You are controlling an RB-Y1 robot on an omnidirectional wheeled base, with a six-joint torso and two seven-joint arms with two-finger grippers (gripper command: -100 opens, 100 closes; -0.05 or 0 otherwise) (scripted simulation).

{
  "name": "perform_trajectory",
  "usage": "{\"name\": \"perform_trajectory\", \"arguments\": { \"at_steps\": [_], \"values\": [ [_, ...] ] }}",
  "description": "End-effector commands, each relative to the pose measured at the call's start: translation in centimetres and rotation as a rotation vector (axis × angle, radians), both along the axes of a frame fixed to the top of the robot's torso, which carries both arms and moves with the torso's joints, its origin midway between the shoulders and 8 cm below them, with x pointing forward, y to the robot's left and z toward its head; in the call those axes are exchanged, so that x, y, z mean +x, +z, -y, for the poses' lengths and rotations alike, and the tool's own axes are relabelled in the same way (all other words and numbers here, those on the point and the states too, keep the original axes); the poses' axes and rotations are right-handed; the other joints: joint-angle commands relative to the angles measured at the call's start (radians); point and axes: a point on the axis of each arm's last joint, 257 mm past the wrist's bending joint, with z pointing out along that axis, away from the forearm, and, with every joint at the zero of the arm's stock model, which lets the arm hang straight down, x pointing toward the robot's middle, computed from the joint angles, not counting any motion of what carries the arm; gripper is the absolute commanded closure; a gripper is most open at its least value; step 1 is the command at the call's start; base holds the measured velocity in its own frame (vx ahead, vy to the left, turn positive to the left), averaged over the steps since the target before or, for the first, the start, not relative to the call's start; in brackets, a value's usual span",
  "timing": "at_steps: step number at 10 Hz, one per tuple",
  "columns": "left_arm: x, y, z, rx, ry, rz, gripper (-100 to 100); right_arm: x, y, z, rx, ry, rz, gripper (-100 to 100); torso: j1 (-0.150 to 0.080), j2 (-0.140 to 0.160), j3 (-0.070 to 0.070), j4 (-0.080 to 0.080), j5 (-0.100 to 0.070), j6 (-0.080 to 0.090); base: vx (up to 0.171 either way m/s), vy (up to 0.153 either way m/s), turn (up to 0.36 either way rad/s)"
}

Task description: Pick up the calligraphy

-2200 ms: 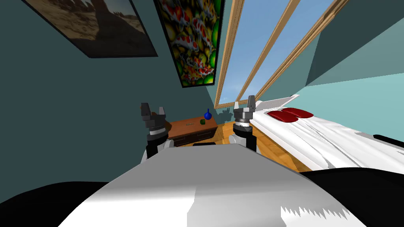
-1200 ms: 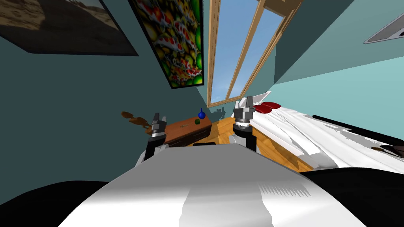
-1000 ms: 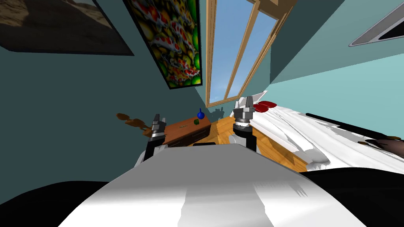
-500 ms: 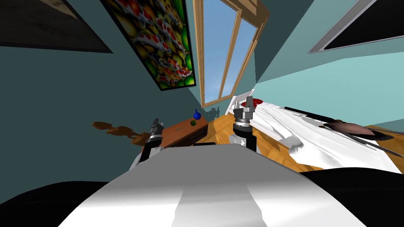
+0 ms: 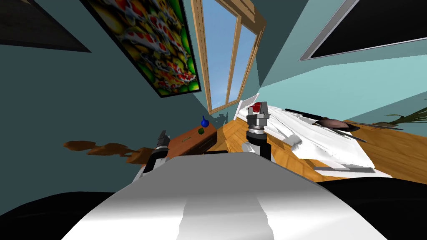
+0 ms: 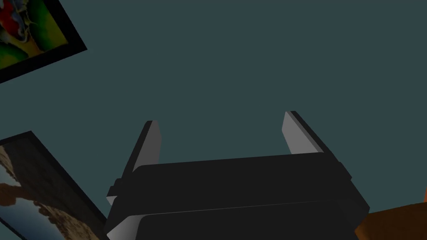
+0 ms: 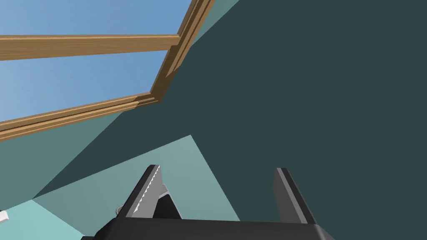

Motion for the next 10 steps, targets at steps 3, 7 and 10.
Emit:
{"name": "perform_trajectory", "arguments": {
  "at_steps": [3, 7, 10],
  "values": [
    [-1.2, -2.9, -3.7, -0.038, 0.063, -0.083, -100, 0.0, 0.0, 0.0, 0.000, 0.000, 0.000, 0, 0.000, 0.000, 0.000, 0.000, 0.000, 0.001, -0.008, 0.007, -0.163],
    [-3.1, -6.5, -7.0, -0.085, 0.134, -0.173, -100, 0.0, 0.0, 0.0, 0.000, 0.000, 0.000, 0, 0.000, 0.000, 0.000, 0.000, 0.000, 0.000, -0.009, 0.010, -0.118],
    [-5.6, -9.3, -11.6, -0.155, 0.233, -0.258, -100, 0.0, 0.0, 0.0, 0.000, 0.000, 0.000, 0, 0.001, 0.000, 0.000, 0.000, 0.000, 0.000, -0.016, 0.021, -0.301]
  ]
}}
